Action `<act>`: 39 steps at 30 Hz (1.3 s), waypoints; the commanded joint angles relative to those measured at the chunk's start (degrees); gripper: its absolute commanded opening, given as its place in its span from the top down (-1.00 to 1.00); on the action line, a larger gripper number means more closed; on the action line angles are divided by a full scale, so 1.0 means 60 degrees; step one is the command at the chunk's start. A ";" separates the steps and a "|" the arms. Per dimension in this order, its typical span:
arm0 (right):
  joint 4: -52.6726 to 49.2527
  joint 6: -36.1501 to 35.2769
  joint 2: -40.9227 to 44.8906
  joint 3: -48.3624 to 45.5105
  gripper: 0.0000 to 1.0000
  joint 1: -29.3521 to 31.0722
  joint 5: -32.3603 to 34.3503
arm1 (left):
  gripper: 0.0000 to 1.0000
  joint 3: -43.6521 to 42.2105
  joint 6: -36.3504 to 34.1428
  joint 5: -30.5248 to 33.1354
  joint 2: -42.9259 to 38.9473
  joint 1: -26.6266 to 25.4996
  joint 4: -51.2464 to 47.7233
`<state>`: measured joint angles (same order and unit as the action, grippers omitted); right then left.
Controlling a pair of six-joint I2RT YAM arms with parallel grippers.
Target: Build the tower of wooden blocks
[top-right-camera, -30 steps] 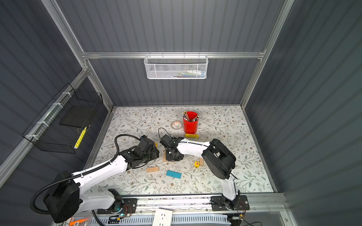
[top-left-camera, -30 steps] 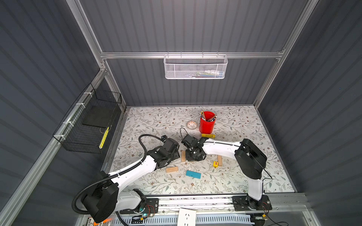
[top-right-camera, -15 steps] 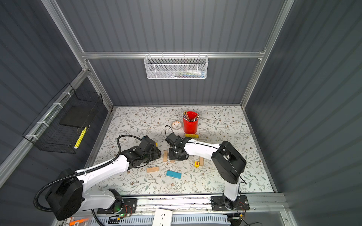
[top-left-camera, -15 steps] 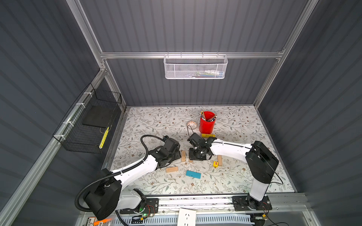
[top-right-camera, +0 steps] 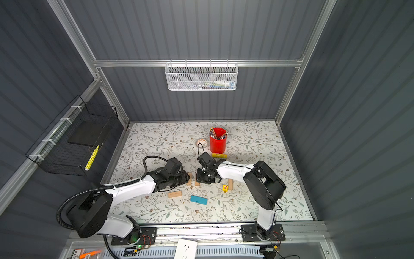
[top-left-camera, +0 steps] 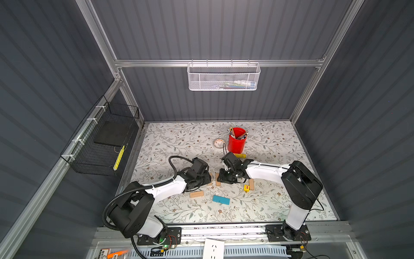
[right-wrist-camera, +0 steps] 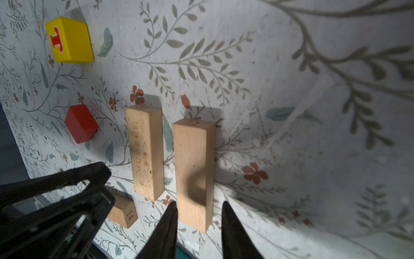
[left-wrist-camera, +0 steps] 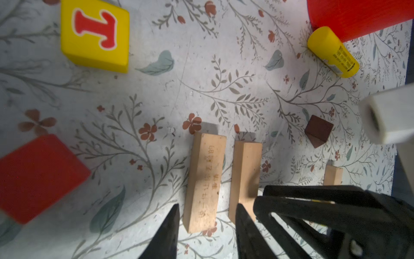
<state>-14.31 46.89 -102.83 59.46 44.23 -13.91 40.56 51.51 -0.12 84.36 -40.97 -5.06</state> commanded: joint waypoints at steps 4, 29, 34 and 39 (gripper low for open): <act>0.0431 -0.0111 -0.0335 -0.0155 0.38 -0.0106 -0.0195 | 0.25 -0.0153 -0.0017 -0.0410 0.0474 0.0170 0.0592; 0.0758 -0.0128 -0.0807 -0.0021 0.67 -0.0076 -0.0611 | 0.60 -0.0091 -0.0087 -0.0749 0.1127 0.0251 0.0437; 0.0745 -0.0213 -0.0933 0.0122 0.68 -0.0076 -0.0646 | 0.61 -0.0009 -0.0240 -0.0829 0.1244 0.0251 0.0376; 0.0736 -0.0242 -0.0919 0.0167 0.71 -0.0076 -0.0610 | 0.61 0.0078 -0.0379 -0.0887 0.1305 0.0251 0.0374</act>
<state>-7.66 46.06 -106.56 59.94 43.57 -18.22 40.53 51.00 -4.56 90.48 -39.64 0.49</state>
